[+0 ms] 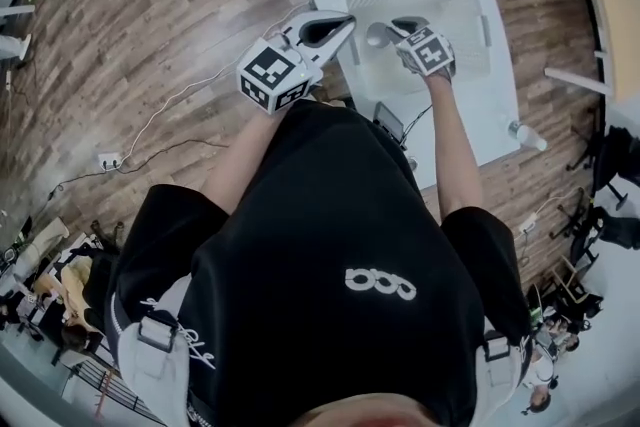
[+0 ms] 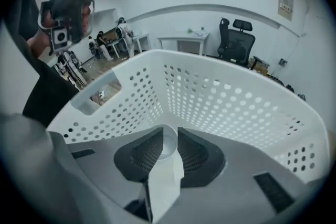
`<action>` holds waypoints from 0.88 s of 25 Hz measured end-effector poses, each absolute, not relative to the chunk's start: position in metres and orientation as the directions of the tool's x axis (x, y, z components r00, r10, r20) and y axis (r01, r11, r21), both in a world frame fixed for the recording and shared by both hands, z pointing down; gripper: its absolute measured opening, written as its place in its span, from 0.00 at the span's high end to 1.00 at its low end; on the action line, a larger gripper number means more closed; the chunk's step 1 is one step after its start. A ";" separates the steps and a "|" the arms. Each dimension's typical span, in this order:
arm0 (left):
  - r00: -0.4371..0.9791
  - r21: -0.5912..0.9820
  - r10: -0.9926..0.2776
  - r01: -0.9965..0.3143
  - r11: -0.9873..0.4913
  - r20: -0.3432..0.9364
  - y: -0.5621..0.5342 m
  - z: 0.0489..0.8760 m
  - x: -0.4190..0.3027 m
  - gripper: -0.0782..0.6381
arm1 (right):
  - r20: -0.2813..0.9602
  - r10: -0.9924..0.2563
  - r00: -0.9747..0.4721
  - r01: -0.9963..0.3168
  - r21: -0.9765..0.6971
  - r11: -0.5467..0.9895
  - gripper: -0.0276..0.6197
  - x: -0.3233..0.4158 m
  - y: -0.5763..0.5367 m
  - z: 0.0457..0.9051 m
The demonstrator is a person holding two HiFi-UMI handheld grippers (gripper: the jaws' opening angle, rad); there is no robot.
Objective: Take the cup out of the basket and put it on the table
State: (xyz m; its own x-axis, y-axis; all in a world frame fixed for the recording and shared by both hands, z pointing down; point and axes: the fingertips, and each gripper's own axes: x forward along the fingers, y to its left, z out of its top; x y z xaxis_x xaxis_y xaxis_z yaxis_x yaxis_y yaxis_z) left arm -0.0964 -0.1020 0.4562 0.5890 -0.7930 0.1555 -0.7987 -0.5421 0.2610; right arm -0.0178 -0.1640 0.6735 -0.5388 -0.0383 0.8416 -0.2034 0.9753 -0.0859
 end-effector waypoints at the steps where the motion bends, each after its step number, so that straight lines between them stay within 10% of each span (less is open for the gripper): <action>1: 0.586 0.265 -0.795 -0.800 -0.538 0.156 -0.102 0.458 -0.101 0.88 | 0.858 -0.024 -0.513 -0.204 -0.094 0.974 0.84 -0.018 -0.165 0.686; 22: 0.607 0.276 -0.773 -0.787 -0.552 0.186 -0.111 0.468 -0.149 0.88 | 0.930 0.025 -0.366 -0.343 -0.160 0.926 0.90 -0.014 -0.172 0.767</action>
